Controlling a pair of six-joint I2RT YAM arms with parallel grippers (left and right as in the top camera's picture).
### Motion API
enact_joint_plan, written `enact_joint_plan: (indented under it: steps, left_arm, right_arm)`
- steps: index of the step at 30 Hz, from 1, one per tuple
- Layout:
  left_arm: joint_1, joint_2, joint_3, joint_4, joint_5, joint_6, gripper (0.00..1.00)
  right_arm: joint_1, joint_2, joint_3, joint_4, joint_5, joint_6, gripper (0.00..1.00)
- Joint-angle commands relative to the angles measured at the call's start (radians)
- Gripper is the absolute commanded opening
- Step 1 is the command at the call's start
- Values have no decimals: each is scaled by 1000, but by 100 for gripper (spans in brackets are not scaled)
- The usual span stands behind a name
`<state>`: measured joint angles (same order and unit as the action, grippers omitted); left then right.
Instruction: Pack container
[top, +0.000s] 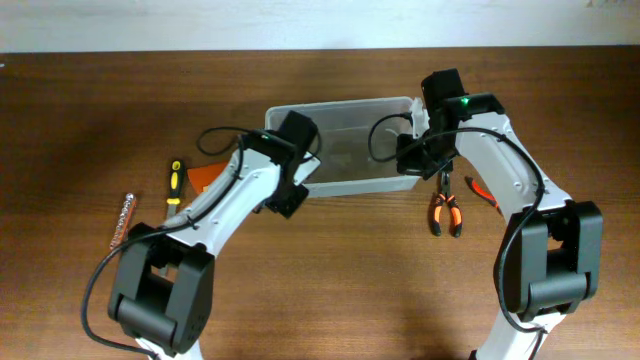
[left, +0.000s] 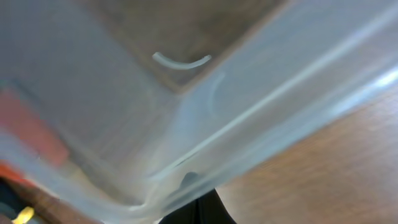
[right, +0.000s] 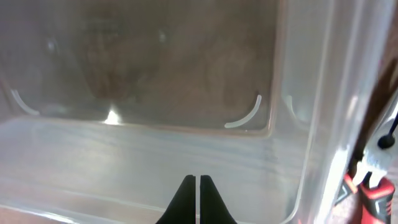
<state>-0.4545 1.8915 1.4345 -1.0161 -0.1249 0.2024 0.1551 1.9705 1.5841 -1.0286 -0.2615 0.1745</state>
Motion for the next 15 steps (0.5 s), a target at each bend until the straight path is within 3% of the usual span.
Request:
enact_joint_plan:
  steps: [1,9,15]
  left_arm:
    - [37,8,4,-2,-11,23,2]
    - [63,4,6,-46,-11,19,2]
    - [67,-84,46,-143,-24,-45,2]
  right_arm:
    - [2,12,10,-23,11,-14,4]
    - [2,-39,10,-32,11,-44,4]
    - [1,-171,97,-30,22,-119,4]
